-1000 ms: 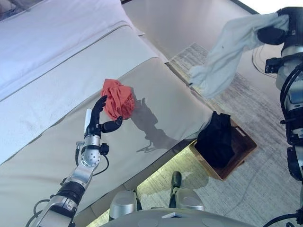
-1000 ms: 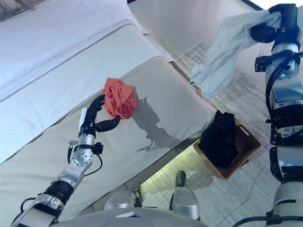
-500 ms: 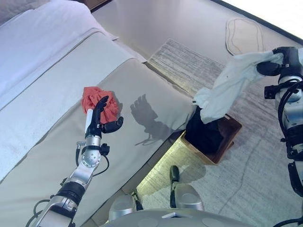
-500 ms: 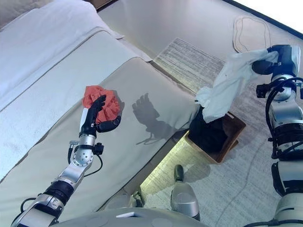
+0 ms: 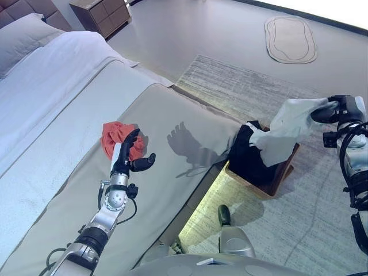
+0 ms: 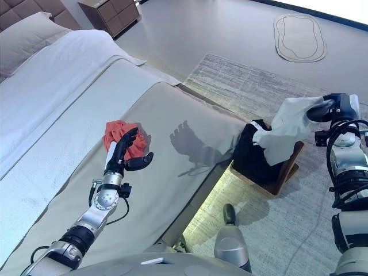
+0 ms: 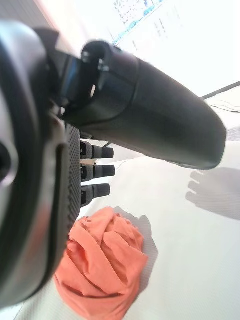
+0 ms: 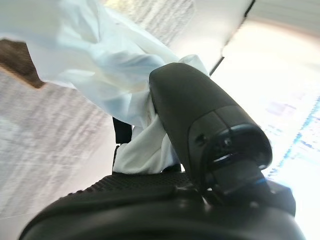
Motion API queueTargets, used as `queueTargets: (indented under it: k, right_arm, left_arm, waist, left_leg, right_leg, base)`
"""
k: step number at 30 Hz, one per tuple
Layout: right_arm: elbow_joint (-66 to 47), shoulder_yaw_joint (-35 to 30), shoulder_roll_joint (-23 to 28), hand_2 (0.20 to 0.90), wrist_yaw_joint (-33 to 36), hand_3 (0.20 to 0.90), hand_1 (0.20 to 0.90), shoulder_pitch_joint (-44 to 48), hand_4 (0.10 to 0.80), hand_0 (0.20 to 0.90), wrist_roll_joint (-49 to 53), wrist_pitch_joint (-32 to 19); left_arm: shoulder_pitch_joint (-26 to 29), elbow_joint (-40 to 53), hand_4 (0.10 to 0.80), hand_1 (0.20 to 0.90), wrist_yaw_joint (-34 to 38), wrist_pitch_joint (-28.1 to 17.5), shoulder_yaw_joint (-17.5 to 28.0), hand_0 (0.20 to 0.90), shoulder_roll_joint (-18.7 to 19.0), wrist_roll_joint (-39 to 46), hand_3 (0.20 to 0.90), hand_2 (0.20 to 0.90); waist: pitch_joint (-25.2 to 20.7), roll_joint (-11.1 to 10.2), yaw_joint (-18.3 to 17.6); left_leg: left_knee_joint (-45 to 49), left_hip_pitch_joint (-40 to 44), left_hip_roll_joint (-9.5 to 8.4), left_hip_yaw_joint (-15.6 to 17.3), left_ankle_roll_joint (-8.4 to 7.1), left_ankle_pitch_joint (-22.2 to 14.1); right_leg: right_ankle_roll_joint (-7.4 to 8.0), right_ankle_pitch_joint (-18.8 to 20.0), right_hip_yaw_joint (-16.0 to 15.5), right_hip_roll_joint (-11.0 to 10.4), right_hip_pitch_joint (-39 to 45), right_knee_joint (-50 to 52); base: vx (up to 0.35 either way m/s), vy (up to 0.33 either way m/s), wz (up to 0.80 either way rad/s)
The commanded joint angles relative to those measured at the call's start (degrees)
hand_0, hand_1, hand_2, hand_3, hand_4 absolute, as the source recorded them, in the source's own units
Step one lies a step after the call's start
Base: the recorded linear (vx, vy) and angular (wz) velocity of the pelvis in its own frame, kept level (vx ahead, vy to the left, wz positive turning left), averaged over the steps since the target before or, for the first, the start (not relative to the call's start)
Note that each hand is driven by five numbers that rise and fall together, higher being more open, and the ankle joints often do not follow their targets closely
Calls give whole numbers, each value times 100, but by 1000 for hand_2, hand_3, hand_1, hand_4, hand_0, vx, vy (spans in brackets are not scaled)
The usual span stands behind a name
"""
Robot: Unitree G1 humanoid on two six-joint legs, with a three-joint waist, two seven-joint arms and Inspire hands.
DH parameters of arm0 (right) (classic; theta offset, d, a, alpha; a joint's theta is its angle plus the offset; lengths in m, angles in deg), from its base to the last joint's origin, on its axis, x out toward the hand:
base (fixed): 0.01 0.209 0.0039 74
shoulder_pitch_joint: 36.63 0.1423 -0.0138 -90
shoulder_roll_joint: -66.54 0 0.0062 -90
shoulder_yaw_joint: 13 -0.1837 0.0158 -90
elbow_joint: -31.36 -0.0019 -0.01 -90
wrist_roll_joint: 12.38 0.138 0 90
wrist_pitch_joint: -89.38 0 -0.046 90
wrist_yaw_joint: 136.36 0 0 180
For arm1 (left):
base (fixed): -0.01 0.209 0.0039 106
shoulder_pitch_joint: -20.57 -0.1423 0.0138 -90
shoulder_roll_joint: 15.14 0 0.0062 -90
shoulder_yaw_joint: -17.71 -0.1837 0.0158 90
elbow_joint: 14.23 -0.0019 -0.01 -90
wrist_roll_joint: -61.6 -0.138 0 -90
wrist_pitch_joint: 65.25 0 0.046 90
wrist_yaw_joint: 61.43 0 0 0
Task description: Pick up the clothes from the bed and place them into the basket
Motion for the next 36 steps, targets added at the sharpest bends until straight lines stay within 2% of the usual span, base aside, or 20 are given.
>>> queueTargets:
  k: [1, 9, 10, 11, 24, 36]
  right_arm:
    - [128, -215, 120, 300, 68, 200, 300, 710, 100, 300, 33, -594]
    - [770, -108, 50, 300, 52, 200, 300, 763, 100, 300, -350, -629]
    - [897, -74, 41, 516, 92, 453, 516, 774, 353, 516, -405, -643]
    - [1040, -66, 45, 900, 10, 900, 900, 785, 800, 900, -458, -703]
    - [1175, -56, 29, 900, -89, 900, 900, 709, 800, 900, -458, -783]
    - [495, 117, -87, 900, -316, 900, 900, 623, 800, 900, -570, -772]
  left_arm:
    - [389, 112, 800, 900, 134, -620, -170, 900, 178, -13, 900, 900]
    - [483, 125, 800, 900, 150, -640, -259, 900, 165, 63, 900, 900]
    - [480, 124, 800, 900, 140, -654, -259, 900, 160, 65, 900, 900]
    - [470, 123, 800, 900, 133, -663, -269, 900, 164, 76, 900, 900]
    - [431, 139, 800, 900, 22, -686, -277, 900, 223, 111, 900, 900]
    - [397, 186, 800, 900, 0, -646, -206, 900, 230, 51, 900, 900]
  waist:
    - [-267, -133, 74]
    - [-198, 7, 101]
    - [-184, 24, 109]
    - [-194, 38, 131]
    - [-227, 25, 203]
    - [-237, -93, 227]
  left_leg:
    - [8, 168, 241, -113, -364, -489]
    - [8, 135, 197, -127, -350, -468]
    - [8, 147, 192, -139, -349, -466]
    - [8, 142, 190, -144, -344, -464]
    - [8, 146, 190, -186, -344, -430]
    - [8, 95, 212, -217, -331, -430]
  right_leg:
    - [178, -237, -38, -236, -67, 31]
    - [173, -246, -10, -253, -82, 31]
    - [171, -248, -12, -254, -66, 31]
    - [170, -254, -16, -252, -57, 31]
    - [153, -272, -54, -236, 12, 31]
    - [156, -271, -72, -233, -18, 31]
  base:
    - [-41, -2, 2]
    - [-20, 4, 0]
    - [0, 0, 0]
    - [0, 0, 0]
    - [0, 0, 0]
    - [0, 0, 0]
